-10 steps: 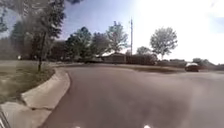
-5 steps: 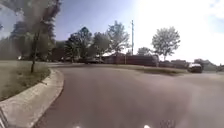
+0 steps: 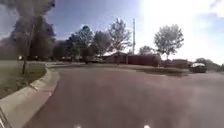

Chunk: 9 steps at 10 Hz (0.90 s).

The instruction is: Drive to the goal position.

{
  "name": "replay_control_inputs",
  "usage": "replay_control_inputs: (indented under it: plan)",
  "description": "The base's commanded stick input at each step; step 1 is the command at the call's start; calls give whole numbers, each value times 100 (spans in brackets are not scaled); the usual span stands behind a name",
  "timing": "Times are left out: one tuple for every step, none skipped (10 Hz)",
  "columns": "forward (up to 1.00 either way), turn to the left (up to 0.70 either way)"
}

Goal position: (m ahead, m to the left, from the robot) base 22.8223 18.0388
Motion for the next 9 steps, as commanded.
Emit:
replay_control_inputs:
  plan:
    - [100, 0]
    - [100, 0]
    - [100, 0]
    - [100, 0]
    - [100, 10]
    - [100, 30]
    - [100, 40]
    - [100, 22]
    - [100, 7]
